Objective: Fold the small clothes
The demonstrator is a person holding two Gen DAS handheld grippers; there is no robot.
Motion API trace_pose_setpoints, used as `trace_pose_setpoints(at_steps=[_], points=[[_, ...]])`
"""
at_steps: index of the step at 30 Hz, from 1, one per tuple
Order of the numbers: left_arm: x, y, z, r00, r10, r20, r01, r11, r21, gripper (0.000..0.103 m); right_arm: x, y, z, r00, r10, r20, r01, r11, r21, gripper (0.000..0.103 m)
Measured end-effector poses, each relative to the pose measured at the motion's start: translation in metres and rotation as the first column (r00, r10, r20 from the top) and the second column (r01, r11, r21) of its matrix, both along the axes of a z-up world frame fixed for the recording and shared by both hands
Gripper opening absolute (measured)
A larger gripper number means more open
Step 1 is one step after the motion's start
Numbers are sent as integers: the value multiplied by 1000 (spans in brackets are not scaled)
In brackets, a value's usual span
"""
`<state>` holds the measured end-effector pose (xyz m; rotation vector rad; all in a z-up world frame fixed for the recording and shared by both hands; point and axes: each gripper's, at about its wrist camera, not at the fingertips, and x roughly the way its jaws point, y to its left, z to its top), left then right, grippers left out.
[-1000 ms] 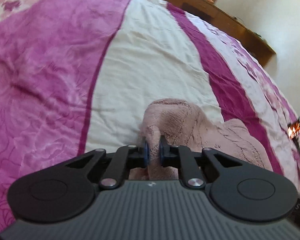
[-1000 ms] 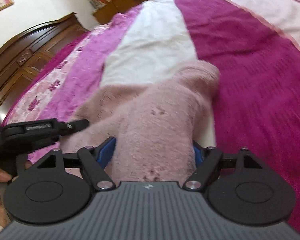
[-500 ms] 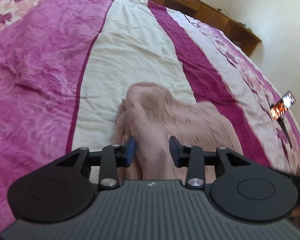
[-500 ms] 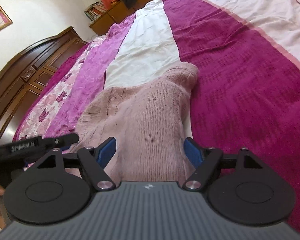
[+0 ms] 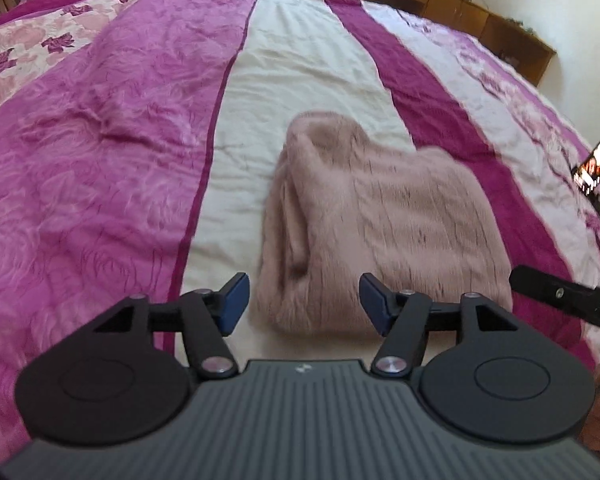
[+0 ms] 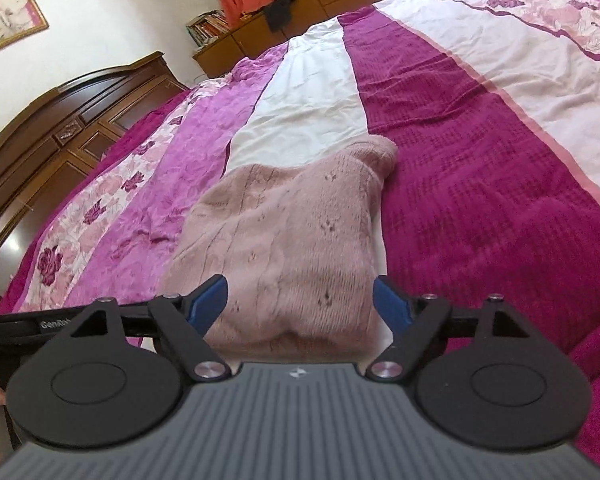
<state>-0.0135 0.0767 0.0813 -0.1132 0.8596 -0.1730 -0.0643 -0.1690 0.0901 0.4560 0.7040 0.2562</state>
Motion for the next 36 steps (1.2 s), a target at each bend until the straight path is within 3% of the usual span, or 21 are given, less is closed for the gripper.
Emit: trace_pose_setpoints(at_steps=[5, 9, 18, 36], points=[[-16, -12, -11, 1000, -5, -17, 6, 999, 54, 64, -18, 10, -6, 1000, 22, -4, -22, 999, -38, 90], [-25, -21, -22, 1000, -3, -25, 5, 995, 99, 72, -25, 18, -16, 999, 34, -21, -35, 996, -85, 90], [-27, -33, -41, 998, 25, -54, -16, 985, 174, 72, -28, 24, -31, 998, 45, -49, -51, 991, -120, 91], [-23, -41, -51, 994, 42, -102, -21, 979, 205, 72, -21, 26, -44, 995, 50, -86, -60, 991, -119, 91]])
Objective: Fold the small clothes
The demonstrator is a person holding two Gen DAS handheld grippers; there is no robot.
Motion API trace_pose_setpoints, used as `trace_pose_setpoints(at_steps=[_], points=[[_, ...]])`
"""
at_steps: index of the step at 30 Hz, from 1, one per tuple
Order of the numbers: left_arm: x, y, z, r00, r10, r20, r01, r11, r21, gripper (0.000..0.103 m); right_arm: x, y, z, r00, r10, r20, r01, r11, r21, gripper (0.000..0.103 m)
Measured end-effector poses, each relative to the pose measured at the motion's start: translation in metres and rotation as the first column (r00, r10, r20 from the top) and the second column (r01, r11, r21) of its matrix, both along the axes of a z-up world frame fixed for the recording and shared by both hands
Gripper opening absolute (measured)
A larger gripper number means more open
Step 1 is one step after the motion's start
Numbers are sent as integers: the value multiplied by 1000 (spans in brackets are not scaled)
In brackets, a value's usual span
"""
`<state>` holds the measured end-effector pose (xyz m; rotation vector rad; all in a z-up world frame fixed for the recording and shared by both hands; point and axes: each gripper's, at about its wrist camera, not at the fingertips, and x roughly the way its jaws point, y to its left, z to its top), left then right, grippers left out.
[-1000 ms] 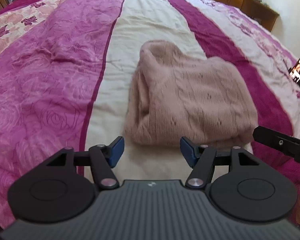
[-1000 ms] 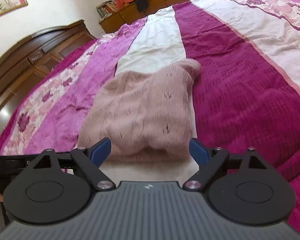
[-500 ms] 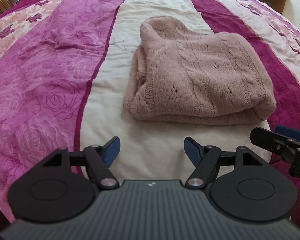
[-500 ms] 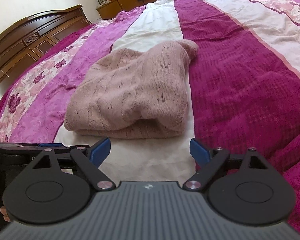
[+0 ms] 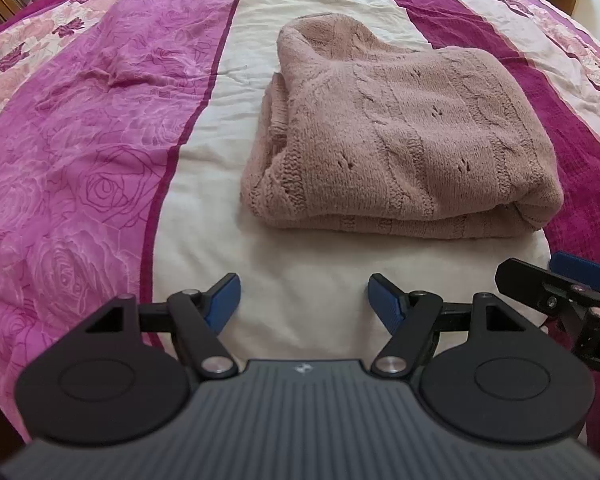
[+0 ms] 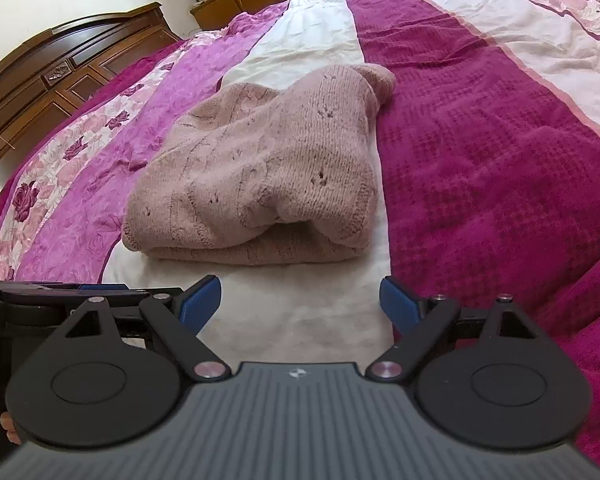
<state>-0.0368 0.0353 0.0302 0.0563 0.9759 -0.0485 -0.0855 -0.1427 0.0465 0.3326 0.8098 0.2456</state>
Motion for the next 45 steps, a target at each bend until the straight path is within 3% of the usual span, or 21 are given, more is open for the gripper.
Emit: trace_pose_setpoints(at_steps=[45], points=[[0, -5, 0, 1000, -13, 4, 13, 1000, 25, 72, 1, 1, -2, 1000, 6, -3, -6, 1000, 7, 91]])
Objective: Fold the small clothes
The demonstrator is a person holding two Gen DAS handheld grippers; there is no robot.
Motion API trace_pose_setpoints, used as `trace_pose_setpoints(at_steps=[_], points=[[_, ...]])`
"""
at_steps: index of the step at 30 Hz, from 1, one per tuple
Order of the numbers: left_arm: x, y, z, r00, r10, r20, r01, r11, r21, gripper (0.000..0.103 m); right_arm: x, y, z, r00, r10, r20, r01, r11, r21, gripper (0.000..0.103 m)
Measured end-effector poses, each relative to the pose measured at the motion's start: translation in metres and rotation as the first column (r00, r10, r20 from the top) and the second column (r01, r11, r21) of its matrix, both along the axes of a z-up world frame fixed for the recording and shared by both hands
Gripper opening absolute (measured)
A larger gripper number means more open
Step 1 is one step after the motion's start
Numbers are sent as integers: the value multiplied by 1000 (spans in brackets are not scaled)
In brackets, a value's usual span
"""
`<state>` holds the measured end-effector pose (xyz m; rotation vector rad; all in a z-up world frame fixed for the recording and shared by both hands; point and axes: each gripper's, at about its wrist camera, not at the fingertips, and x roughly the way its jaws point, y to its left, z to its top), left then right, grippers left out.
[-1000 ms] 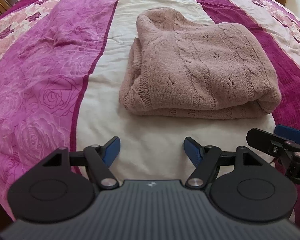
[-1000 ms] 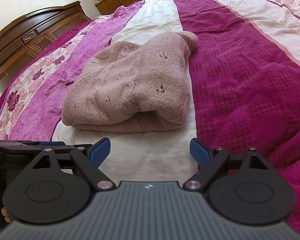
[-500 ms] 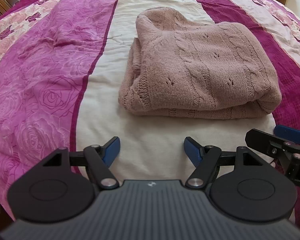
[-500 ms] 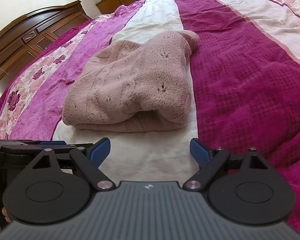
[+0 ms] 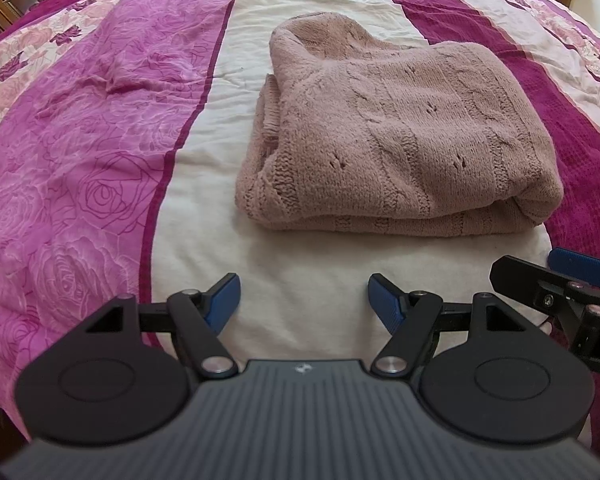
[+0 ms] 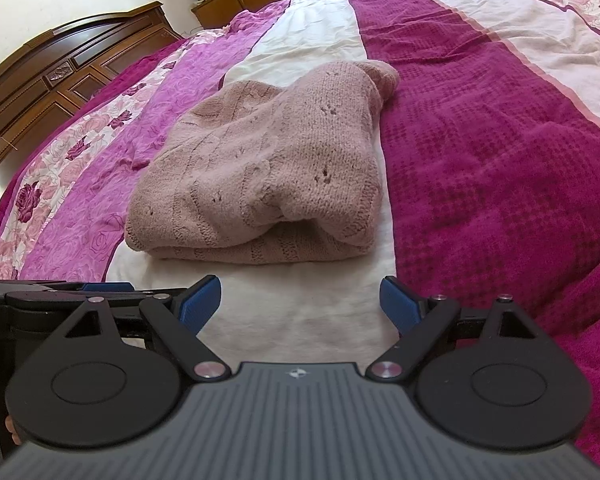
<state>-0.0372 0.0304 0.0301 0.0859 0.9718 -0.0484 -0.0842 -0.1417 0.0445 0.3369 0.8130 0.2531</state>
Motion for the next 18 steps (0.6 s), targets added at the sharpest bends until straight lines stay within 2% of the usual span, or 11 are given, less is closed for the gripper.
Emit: trace_pose_setpoints(at_steps=[18], points=[[-1, 0, 0, 1000, 3, -8, -3, 1000, -2, 72, -1, -1, -2, 1000, 5, -2, -5, 1000, 11, 91]])
